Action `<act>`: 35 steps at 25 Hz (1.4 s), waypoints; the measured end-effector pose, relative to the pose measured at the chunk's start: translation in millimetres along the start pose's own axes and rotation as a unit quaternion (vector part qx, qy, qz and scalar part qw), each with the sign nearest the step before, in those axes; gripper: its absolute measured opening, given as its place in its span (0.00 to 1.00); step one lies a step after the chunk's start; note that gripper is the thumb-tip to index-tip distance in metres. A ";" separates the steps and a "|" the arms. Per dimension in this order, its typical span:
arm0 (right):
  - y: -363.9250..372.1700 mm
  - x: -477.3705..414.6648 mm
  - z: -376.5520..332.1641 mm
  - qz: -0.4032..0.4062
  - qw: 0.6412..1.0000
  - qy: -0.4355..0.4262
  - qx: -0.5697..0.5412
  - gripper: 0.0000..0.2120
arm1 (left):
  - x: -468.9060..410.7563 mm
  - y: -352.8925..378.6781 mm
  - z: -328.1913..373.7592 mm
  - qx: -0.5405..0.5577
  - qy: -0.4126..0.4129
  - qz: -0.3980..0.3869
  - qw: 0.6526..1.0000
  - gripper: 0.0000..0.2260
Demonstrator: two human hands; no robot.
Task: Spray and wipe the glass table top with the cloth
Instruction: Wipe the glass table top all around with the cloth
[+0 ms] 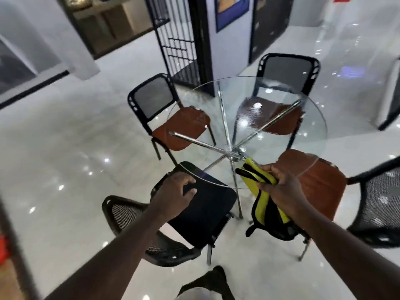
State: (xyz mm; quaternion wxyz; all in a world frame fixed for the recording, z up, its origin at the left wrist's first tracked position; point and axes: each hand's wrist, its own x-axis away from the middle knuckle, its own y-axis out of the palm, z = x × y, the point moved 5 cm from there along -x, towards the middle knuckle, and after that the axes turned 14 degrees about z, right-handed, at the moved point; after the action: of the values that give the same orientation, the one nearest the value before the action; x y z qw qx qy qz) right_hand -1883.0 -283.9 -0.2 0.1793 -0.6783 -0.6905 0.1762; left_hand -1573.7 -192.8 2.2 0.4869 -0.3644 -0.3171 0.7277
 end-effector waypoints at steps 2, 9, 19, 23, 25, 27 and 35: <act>21.3 -23.3 0.6 -0.043 0.999 -0.005 0.015 0.18 | -0.5 7.0 -18.9 0.001 -0.039 -0.007 0.999 0.10; 73.3 -86.5 12.1 -0.064 0.994 -0.005 0.089 0.21 | -54.4 64.3 -83.5 0.017 -0.104 -0.010 0.994 0.08; 167.9 -169.9 53.3 -0.140 0.939 -0.231 0.214 0.25 | -99.8 161.3 -124.0 0.066 -0.272 0.004 0.960 0.08; 221.1 -160.7 81.8 -0.221 0.861 -0.372 0.267 0.22 | -128.1 180.4 -136.1 0.016 -0.228 0.070 0.971 0.06; 241.4 -154.3 100.7 -0.259 0.819 -0.437 0.265 0.24 | -143.4 194.5 -143.6 -0.009 -0.198 0.085 0.977 0.07; 257.7 -154.7 114.3 -0.271 0.789 -0.484 0.264 0.26 | -158.8 210.9 -152.1 -0.030 -0.171 0.071 0.982 0.12; 172.6 -168.3 181.9 -0.309 0.721 -0.534 0.315 0.29 | -178.5 265.3 -173.4 -0.190 -0.048 -0.025 0.980 0.29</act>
State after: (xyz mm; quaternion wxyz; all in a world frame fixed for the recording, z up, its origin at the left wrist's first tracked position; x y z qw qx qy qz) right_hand -1818.1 -449.1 -244.5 0.0282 -0.1253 -0.7478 0.6514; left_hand -1508.4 -428.2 -267.3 0.4108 -0.4070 -0.4819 0.6583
